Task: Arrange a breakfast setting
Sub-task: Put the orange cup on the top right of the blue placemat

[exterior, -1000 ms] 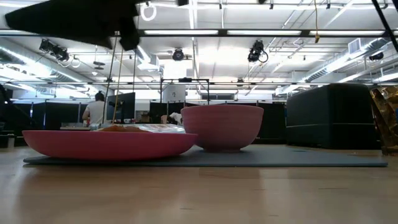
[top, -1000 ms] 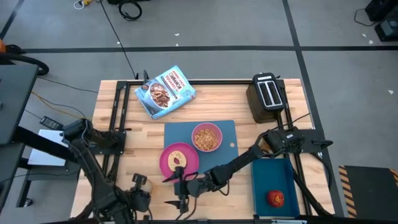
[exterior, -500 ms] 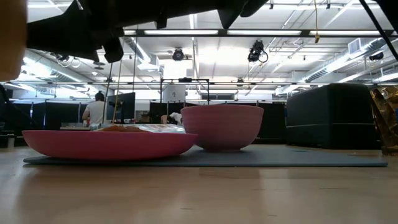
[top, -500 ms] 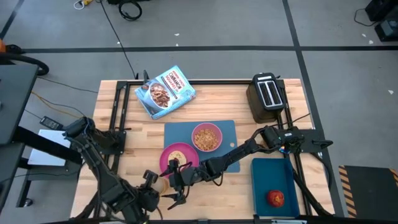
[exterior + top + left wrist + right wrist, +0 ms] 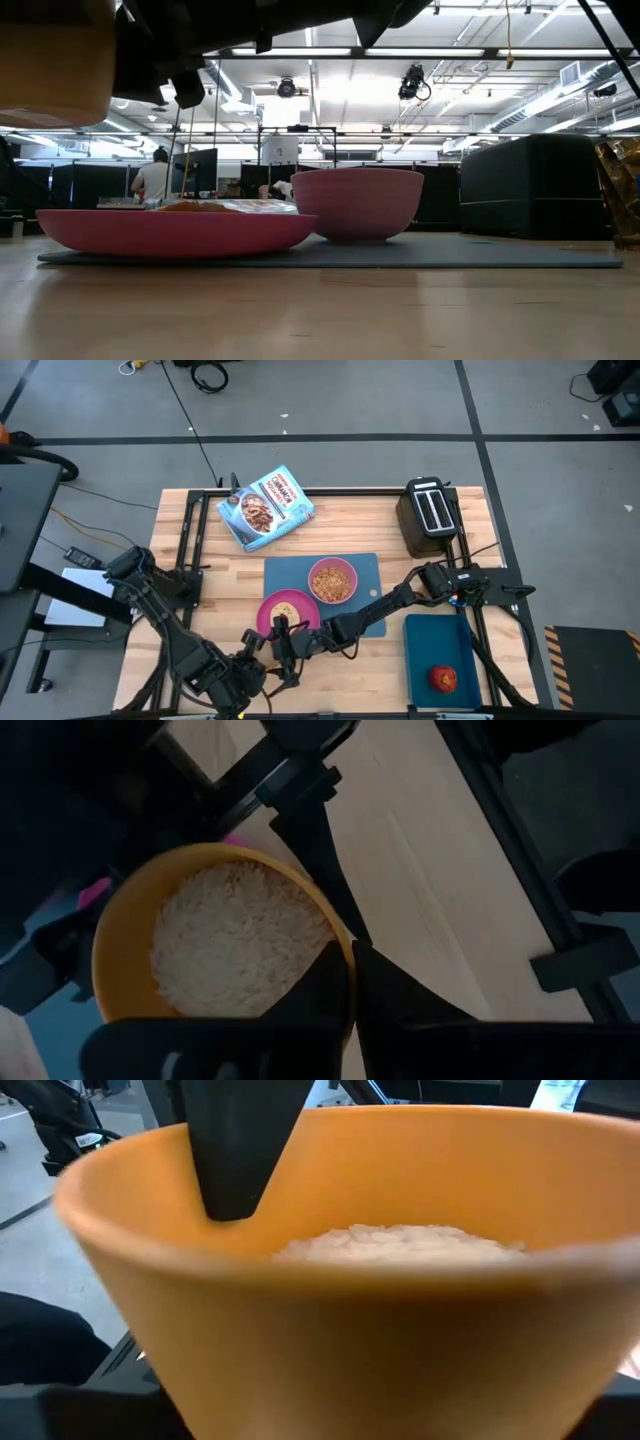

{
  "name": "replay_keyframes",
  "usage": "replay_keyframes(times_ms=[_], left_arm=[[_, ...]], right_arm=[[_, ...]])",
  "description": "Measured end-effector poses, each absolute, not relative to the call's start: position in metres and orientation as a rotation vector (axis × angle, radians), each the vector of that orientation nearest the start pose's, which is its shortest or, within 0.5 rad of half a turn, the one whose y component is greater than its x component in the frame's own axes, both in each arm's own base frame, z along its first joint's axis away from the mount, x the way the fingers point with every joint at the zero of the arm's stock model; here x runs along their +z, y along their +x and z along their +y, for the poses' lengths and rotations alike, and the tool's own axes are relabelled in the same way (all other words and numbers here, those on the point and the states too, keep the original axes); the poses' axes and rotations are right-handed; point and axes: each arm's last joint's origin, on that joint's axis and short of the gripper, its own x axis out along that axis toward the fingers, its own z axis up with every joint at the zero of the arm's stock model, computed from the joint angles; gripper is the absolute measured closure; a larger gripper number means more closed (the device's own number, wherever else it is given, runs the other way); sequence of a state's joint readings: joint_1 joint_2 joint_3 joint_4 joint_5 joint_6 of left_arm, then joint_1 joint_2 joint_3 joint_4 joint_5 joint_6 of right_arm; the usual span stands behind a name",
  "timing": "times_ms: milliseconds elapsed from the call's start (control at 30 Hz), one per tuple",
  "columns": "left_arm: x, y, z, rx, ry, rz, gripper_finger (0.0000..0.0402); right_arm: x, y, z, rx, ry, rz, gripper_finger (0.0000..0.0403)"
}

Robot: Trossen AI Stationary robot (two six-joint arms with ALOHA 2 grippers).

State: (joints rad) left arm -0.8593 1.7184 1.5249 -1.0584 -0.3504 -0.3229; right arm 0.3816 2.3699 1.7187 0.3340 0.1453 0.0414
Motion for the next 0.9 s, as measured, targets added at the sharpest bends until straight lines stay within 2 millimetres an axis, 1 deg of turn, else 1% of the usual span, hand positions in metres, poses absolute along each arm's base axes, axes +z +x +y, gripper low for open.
replay_keyframes(times_ms=[33,167,300,400,467,567,667,800,900], left_arm=[[0.286,0.230,-0.251,-0.261,0.426,1.080,0.0382],[0.286,0.231,-0.250,-0.259,0.422,1.086,0.0373],[0.286,0.231,-0.251,-0.243,0.392,1.086,0.0370],[0.292,0.229,-0.249,-0.235,0.337,1.083,0.0368],[0.299,0.227,-0.247,-0.234,0.289,1.076,0.0361],[0.310,0.226,-0.245,-0.243,0.260,1.056,0.0334],[0.323,0.223,-0.243,-0.253,0.233,1.013,0.0293],[0.330,0.219,-0.239,-0.258,0.198,0.998,0.0232],[0.340,0.212,-0.235,-0.267,0.170,0.980,0.0203]], right_arm=[[0.157,0.495,0.195,0.225,-0.042,0.312,0.0085],[0.156,0.495,0.195,0.216,-0.018,0.315,0.0086],[0.158,0.492,0.200,0.187,-0.032,0.312,0.0086],[0.163,0.489,0.204,0.174,-0.047,0.307,0.0086],[0.168,0.488,0.206,0.177,-0.043,0.298,0.0086],[0.169,0.487,0.207,0.185,-0.028,0.312,0.0086],[0.167,0.486,0.209,0.192,-0.029,0.320,0.0086],[0.168,0.485,0.211,0.195,-0.022,0.316,0.0086],[0.171,0.482,0.215,0.192,-0.039,0.327,0.0086]])
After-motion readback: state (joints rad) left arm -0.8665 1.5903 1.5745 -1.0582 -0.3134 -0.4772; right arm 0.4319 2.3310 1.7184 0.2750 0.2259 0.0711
